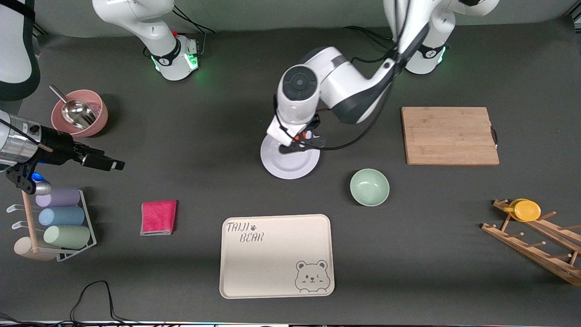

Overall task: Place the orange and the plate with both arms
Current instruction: 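Lower the orange onto the white plate and open the left gripper, then withdraw the left gripper while the right gripper reaches the plate rim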

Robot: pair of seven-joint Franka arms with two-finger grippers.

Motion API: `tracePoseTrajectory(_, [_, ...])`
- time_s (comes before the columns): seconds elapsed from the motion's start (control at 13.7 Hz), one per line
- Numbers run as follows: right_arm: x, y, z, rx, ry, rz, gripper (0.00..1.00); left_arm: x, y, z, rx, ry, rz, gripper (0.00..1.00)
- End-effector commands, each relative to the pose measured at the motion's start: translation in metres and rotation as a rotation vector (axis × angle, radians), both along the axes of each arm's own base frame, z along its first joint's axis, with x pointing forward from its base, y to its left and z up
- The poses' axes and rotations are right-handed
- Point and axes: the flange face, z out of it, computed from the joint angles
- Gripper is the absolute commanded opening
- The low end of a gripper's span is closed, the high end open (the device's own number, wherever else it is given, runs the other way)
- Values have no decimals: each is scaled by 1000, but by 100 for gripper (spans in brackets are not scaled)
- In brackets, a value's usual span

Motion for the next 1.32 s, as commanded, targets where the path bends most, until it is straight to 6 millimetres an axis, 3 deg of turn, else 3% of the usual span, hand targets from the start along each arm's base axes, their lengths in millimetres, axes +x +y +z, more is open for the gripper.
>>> tracePoseTrajectory(0.0, [6, -7, -7, 47, 18, -31, 100, 2, -14, -47, 26, -34, -13, 0])
tracePoseTrajectory(0.29, [4, -14, -3, 77, 24, -40, 100, -12, -17, -114, 7, -68, -39, 0])
tracePoseTrajectory(0.44, [6, -5, -15, 67, 52, -14, 100, -18, -14, -132, 1, -72, -41, 0])
tracePoseTrajectory(0.73, [1, -4, -15, 112, 29, 138, 100, -24, -14, -141, 11, -60, -44, 0])
tracePoseTrajectory(0.8, [-1, -1, -21, 125, 46, 166, 100, -23, -13, -142, 14, -59, -41, 9])
tracePoseTrajectory(0.88, [3, 5, -37, 161, 61, 208, 100, -23, -13, -142, 16, -56, -34, 83])
tracePoseTrajectory(0.95, [5, 18, -54, 254, 43, 274, 100, -23, -13, -141, 17, -57, -20, 100])
tracePoseTrajectory(1.1, [2, 29, -86, 458, 36, 235, 100, -21, -10, -138, 25, -53, -11, 100])
tracePoseTrajectory(1.17, [3, 34, -91, 502, 38, 217, 100, -17, -6, -129, 30, -58, -6, 100])
tracePoseTrajectory(1.24, [2, 55, -93, 503, 57, 235, 100, -16, -2, -115, 53, -55, -7, 100])
